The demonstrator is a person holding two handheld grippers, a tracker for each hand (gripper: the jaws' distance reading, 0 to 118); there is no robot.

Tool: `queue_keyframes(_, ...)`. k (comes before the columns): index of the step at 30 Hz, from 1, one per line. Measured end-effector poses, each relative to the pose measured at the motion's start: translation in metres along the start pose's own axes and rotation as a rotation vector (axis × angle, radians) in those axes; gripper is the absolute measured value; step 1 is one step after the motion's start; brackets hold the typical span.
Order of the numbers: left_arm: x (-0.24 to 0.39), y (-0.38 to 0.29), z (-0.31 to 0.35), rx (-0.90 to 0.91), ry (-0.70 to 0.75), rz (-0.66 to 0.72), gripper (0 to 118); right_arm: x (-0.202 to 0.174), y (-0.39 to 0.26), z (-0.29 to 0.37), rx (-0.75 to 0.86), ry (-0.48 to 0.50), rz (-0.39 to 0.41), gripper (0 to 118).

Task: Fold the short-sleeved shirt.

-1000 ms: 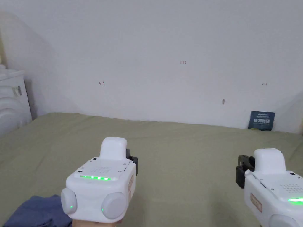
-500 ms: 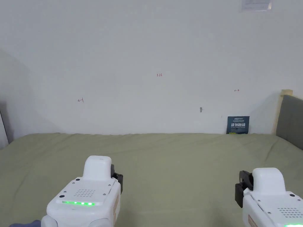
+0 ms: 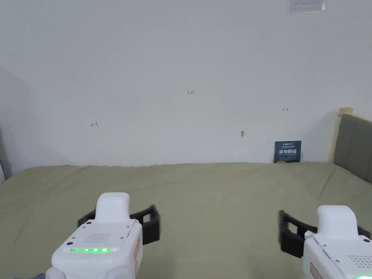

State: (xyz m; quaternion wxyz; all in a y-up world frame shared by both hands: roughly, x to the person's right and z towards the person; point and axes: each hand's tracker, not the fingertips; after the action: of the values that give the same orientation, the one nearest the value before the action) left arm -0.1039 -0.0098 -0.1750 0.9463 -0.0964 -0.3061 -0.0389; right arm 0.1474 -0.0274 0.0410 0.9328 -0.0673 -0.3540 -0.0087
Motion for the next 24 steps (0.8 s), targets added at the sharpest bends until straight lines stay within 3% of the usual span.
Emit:
queue_keyframes(6,0.002,-0.003,0.001,0.049,0.069,-0.051,118,-0.001,0.005,0.010,0.020,0.005,0.040,118)
queue_keyframes(10,0.000,0.003,0.005,0.007,0.016,0.001,118,-0.002,0.010,0.013,0.032,0.019,0.043,118)
queue_keyframes(17,0.008,0.003,0.004,-0.034,0.088,-0.086,118,-0.003,0.013,0.012,0.017,0.058,0.022,118)
queue_keyframes(24,0.004,0.006,0.006,-0.050,0.111,-0.051,118,-0.005,0.013,0.015,0.021,0.070,0.017,118)
